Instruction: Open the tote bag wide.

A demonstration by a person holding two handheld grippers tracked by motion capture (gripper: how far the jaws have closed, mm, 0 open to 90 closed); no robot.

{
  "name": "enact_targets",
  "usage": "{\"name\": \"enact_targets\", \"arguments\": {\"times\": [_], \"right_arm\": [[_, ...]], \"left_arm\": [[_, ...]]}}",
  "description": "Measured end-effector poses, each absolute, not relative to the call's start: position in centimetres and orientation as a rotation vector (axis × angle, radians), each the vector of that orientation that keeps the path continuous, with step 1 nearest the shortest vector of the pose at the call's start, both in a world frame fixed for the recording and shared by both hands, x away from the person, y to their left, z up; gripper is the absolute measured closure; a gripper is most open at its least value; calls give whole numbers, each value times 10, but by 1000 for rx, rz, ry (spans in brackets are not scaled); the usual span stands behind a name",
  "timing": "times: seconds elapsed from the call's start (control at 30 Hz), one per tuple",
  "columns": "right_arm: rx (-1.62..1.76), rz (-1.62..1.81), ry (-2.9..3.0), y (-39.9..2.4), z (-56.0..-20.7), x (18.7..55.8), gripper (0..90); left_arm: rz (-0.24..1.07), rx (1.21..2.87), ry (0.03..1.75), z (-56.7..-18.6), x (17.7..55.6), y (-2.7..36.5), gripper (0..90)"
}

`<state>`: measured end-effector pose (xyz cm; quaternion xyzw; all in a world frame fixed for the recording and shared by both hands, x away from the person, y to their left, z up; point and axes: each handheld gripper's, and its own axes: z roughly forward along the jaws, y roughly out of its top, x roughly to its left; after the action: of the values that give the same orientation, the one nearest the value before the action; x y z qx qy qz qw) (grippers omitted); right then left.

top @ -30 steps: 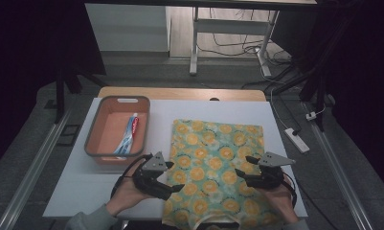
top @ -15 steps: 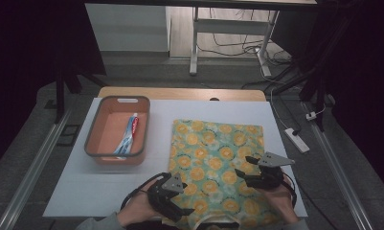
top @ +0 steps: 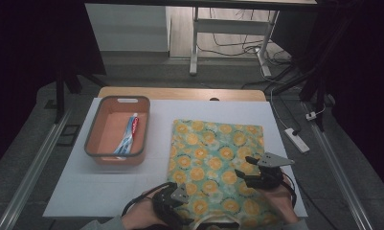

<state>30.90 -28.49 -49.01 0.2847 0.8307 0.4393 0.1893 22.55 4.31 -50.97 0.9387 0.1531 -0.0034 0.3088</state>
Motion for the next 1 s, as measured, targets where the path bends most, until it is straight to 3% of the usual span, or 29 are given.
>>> {"name": "enact_targets", "arguments": {"times": [0.13,0.3,0.33,0.37,0.4,0.43,0.57,0.6,1.0], "right_arm": [[800,1233,2333,-286,-490,309,335],[800,1233,2334,-286,-490,309,335],[800,1233,2334,-286,-490,309,335],[799,1234,2333,-286,-490,309,335],[798,1235,2329,-286,-490,309,335],[798,1235,2329,-286,-490,309,335],[800,1232,2328,-286,-490,308,335],[800,1232,2328,-286,-490,308,335],[796,1249,2314,-287,-484,306,335]], "left_arm": [[0,2504,401,-515,226,43,276],[11,2528,407,-521,228,43,449],[22,2529,410,-521,228,43,449],[20,2525,412,-521,228,44,485],[9,2520,417,-520,229,45,579],[15,2517,423,-520,229,45,579],[-5,2495,437,-517,232,49,851],[-16,2490,446,-515,232,49,875],[1,2311,497,-486,247,67,887]]}}
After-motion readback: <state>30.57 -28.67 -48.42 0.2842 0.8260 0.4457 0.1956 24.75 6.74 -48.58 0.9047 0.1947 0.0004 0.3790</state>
